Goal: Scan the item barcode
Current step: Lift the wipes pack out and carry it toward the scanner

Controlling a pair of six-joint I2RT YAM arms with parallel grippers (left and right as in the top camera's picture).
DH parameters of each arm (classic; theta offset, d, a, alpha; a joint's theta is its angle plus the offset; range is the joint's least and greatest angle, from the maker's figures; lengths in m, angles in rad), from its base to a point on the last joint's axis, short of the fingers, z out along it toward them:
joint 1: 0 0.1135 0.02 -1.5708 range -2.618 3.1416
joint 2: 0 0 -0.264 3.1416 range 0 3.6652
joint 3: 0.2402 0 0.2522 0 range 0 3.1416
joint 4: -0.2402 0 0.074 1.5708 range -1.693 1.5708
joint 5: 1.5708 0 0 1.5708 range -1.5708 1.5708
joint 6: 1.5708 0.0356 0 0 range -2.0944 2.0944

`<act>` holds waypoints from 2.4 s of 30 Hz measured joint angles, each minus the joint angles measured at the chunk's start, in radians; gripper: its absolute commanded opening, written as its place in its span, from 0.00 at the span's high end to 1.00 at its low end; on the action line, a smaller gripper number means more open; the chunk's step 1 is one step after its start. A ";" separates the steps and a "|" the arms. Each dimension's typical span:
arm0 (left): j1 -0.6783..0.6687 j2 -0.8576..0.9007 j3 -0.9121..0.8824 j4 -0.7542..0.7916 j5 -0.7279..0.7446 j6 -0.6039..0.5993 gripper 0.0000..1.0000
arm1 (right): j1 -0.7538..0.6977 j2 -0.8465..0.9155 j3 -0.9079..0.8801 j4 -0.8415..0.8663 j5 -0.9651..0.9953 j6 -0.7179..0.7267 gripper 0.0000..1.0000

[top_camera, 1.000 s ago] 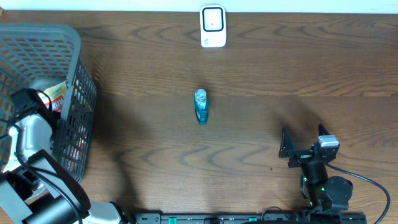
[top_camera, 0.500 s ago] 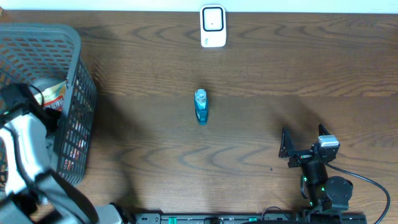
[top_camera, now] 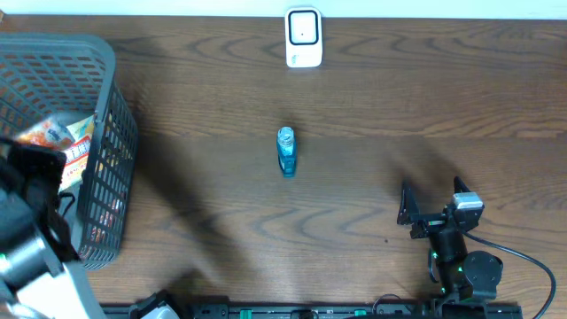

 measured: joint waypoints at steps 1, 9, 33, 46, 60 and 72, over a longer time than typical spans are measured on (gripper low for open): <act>-0.005 -0.029 0.000 0.012 0.026 -0.007 0.93 | 0.000 0.000 0.000 0.000 0.000 0.000 0.01; -0.172 -0.124 0.000 0.130 0.247 -0.016 0.93 | 0.000 0.000 0.000 0.000 0.000 0.000 0.01; -1.297 0.419 0.000 0.462 0.151 0.415 0.92 | 0.000 0.000 0.000 0.000 0.000 0.000 0.01; -1.411 0.858 0.000 0.488 -0.056 0.447 0.93 | 0.000 0.000 0.000 0.000 0.000 0.000 0.01; -1.437 1.001 0.026 0.504 -0.088 0.404 0.83 | 0.000 0.000 0.000 0.000 0.000 0.000 0.01; -1.434 1.012 0.028 0.504 -0.096 0.381 0.04 | 0.000 0.000 0.000 0.000 0.000 0.000 0.01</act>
